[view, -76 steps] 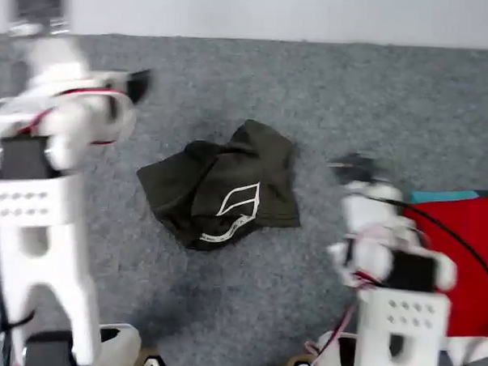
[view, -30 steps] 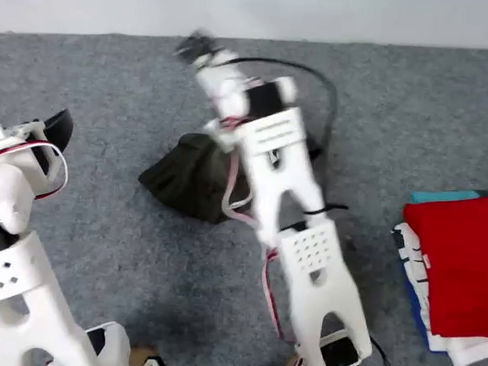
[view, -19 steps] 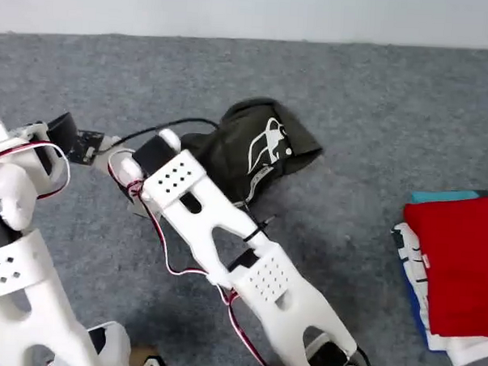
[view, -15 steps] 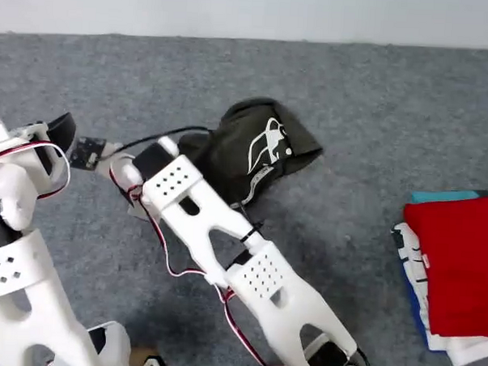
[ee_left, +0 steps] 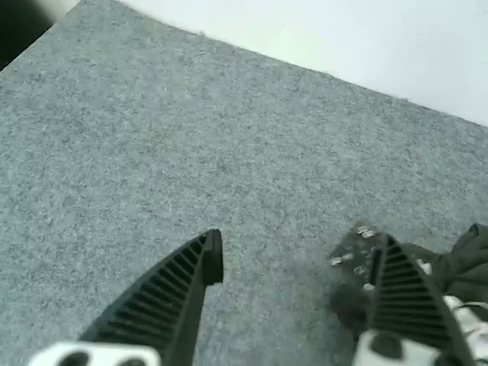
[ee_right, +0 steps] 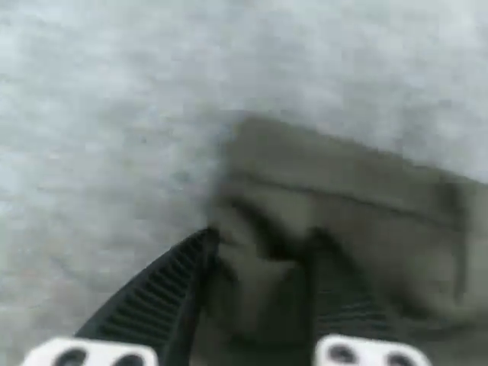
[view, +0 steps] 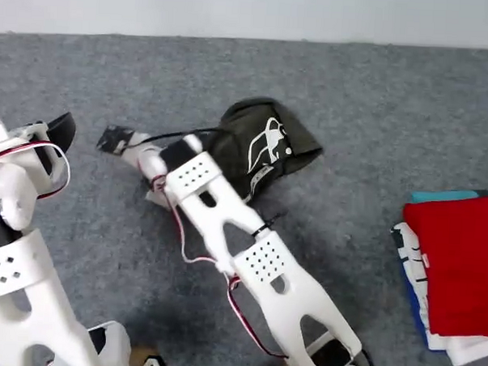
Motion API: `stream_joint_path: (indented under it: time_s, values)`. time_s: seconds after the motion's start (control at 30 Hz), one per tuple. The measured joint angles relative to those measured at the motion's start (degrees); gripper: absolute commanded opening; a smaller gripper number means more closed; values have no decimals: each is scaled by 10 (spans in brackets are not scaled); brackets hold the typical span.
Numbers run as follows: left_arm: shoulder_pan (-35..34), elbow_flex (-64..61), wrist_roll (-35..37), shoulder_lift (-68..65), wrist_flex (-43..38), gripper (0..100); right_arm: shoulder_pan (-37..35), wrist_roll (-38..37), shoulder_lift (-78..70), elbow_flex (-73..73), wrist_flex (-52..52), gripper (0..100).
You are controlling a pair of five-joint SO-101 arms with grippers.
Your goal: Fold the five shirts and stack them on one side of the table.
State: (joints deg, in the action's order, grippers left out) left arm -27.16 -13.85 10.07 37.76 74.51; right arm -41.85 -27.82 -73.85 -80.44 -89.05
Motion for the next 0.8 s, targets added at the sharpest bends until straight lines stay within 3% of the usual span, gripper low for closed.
stream_joint_path:
  time_s: [0.17,0.47,0.8]
  values:
    - [0,0,0,0,0,306,14,0,10,-109,-110,10]
    - [0,0,0,0,0,306,17,0,209,-132,-114,10]
    - [0,0,0,0,0,306,71,-1,460,-132,-116,10]
